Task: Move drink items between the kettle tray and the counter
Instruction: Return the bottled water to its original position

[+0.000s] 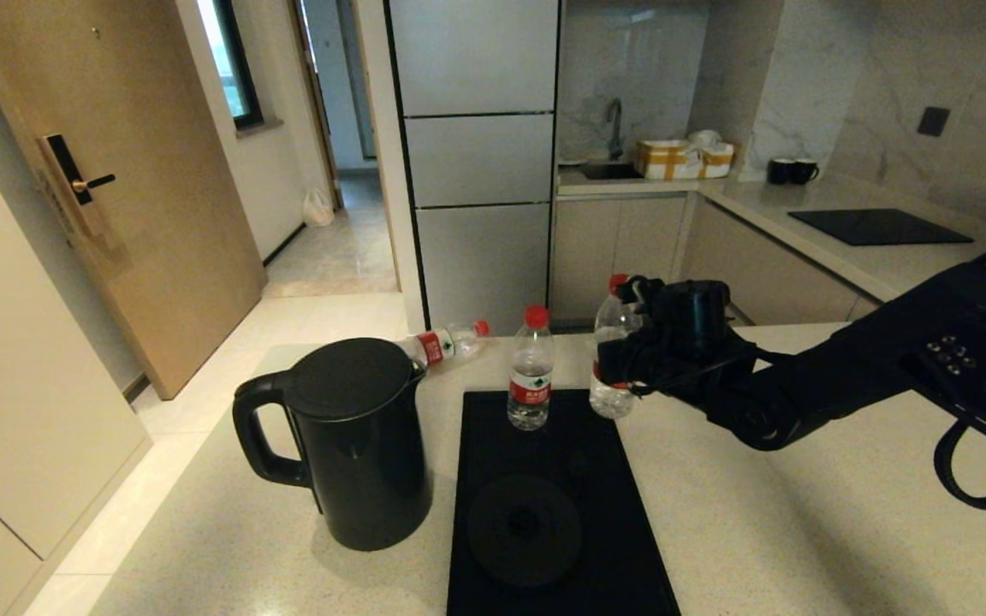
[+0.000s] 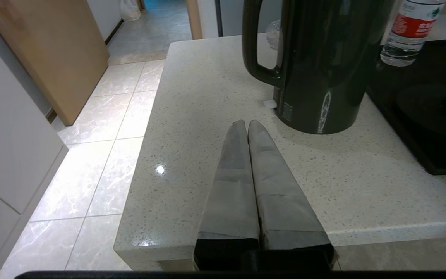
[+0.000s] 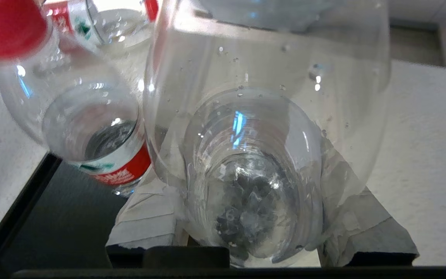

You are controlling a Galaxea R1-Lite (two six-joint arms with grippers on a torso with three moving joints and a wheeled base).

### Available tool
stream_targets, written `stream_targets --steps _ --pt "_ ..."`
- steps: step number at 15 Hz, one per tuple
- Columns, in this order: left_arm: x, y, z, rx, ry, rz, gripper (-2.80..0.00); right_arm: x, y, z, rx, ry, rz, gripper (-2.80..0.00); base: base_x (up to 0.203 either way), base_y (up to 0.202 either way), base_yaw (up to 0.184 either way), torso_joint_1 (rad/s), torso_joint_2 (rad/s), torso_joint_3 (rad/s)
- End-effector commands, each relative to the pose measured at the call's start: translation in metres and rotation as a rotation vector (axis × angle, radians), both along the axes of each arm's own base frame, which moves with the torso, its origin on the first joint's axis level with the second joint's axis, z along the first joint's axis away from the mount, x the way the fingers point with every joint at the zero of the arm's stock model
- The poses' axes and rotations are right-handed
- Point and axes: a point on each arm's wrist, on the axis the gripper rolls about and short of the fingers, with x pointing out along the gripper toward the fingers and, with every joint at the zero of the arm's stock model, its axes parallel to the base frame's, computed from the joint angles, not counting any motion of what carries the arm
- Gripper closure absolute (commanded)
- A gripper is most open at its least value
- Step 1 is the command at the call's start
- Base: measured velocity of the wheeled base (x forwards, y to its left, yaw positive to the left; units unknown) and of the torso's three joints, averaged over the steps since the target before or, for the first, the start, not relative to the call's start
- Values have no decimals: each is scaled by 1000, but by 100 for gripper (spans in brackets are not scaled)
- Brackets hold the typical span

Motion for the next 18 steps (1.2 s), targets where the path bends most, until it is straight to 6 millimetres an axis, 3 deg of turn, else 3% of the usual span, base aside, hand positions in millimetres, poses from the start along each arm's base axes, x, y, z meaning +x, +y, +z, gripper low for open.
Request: stream_targets --steps 1,4,17,18 --pt "0 0 -1 0 2 0 0 1 3 -5 -1 5 2 0 0 0 0 0 0 0" --pt "0 0 0 0 0 0 0 1 24 -31 1 51 25 0 0 0 0 0 0 0" --pt "0 0 -1 0 2 0 0 6 30 -42 10 66 0 0 0 0 0 0 0 0" --pt "0 0 -1 0 2 0 0 6 30 -43 9 67 1 -280 0 0 0 0 0 0"
